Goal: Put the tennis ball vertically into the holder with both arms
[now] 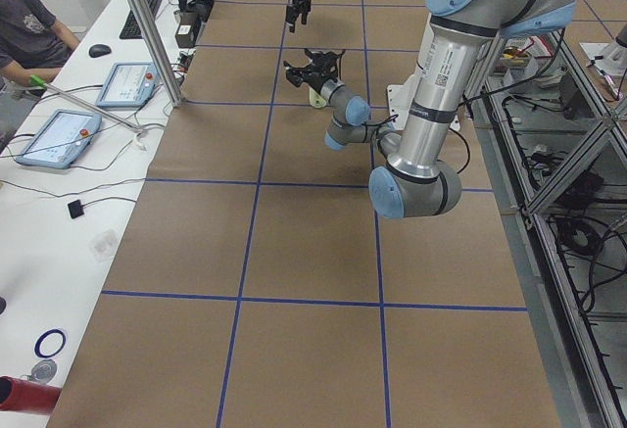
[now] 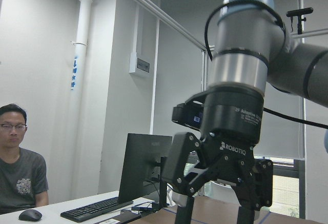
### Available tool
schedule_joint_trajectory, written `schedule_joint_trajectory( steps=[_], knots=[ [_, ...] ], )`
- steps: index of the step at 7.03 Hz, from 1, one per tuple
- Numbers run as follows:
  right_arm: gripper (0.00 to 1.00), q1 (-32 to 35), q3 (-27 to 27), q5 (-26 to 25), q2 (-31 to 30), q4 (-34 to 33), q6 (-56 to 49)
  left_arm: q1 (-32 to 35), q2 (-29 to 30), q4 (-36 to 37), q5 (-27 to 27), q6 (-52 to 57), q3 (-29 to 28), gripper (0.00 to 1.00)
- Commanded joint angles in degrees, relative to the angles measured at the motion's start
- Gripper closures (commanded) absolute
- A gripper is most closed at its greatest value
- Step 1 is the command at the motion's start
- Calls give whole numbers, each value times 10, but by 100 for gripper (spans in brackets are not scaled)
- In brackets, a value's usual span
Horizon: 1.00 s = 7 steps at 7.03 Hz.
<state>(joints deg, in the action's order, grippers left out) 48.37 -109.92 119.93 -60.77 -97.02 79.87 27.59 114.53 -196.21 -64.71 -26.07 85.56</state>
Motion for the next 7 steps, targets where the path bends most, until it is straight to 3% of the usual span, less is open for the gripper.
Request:
schedule_joint_trajectory(
  steps=[1, 2, 3, 4, 6, 7],
  knots=[
    [1, 70, 33, 0, -43, 0, -143, 82, -5, 145, -23, -128, -18, 13],
    [1, 104, 53, 0, -50, 0, -211, 119, -9, 225, -93, -144, -36, 28],
    [1, 124, 79, 0, -56, 1, -259, 175, -16, 323, -204, -194, -33, 29],
    [1, 144, 95, -1, -57, 3, -289, 252, -16, 387, -328, -202, -32, 29],
    [1, 186, 156, 1, -84, 83, -358, 384, -17, 543, -559, -186, -36, 28],
    [1, 205, 172, 5, -114, 127, -387, 434, -22, 590, -635, -146, -38, 15]
  ],
)
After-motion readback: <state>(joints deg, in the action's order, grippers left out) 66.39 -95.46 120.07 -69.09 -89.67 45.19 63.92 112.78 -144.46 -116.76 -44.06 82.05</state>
